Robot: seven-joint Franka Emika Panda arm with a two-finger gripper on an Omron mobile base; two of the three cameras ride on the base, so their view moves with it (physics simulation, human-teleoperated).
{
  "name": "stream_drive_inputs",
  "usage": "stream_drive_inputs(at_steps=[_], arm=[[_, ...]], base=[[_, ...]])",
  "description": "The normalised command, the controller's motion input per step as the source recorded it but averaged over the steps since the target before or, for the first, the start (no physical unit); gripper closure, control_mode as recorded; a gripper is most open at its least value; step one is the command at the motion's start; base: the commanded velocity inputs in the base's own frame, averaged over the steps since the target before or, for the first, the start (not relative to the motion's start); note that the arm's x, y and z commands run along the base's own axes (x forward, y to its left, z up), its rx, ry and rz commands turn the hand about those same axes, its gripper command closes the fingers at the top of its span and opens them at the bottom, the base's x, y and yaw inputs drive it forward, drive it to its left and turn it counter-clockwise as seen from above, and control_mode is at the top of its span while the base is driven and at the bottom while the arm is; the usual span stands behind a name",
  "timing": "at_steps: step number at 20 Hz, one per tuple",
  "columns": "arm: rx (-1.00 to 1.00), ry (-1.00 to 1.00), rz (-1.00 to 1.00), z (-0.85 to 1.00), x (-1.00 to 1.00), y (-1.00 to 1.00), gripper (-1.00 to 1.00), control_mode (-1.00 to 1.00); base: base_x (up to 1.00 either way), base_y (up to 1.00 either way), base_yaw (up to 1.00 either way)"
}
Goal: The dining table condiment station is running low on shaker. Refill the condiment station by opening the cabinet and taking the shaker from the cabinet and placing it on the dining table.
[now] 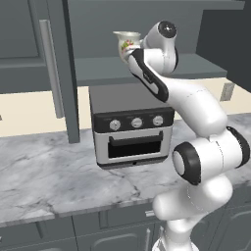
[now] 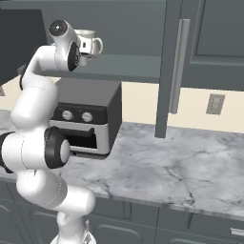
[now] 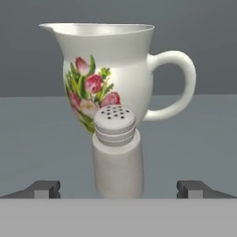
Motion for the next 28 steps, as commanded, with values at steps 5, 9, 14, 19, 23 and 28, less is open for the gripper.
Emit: stream_drive_inputs(at_steps=[5, 9, 14, 19, 23, 28], arm=[[0.0, 0.0, 0.0, -0.05, 0.24, 0.03, -1.0, -1.0], [0.0, 0.0, 0.0, -0.03, 0.25, 0.0, -1.0, -1.0], [0.0, 0.0, 0.0, -0.05, 0.24, 0.01, -1.0, -1.0], [-0.01, 0.0, 0.0, -0.08, 0.21, 0.04, 1.0, -1.0], [0.0, 0.0, 0.0, 0.0, 0.0, 0.0, 1.0, -1.0], [0.0, -0.05, 0.0, 0.0, -0.55, 0.0, 1.0, -1.0]], base=[[0.0, 0.0, 0.0], [0.0, 0.0, 0.0], [0.0, 0.0, 0.0], [0.0, 0.0, 0.0], [0.0, 0.0, 0.0], [0.0, 0.0, 0.0]])
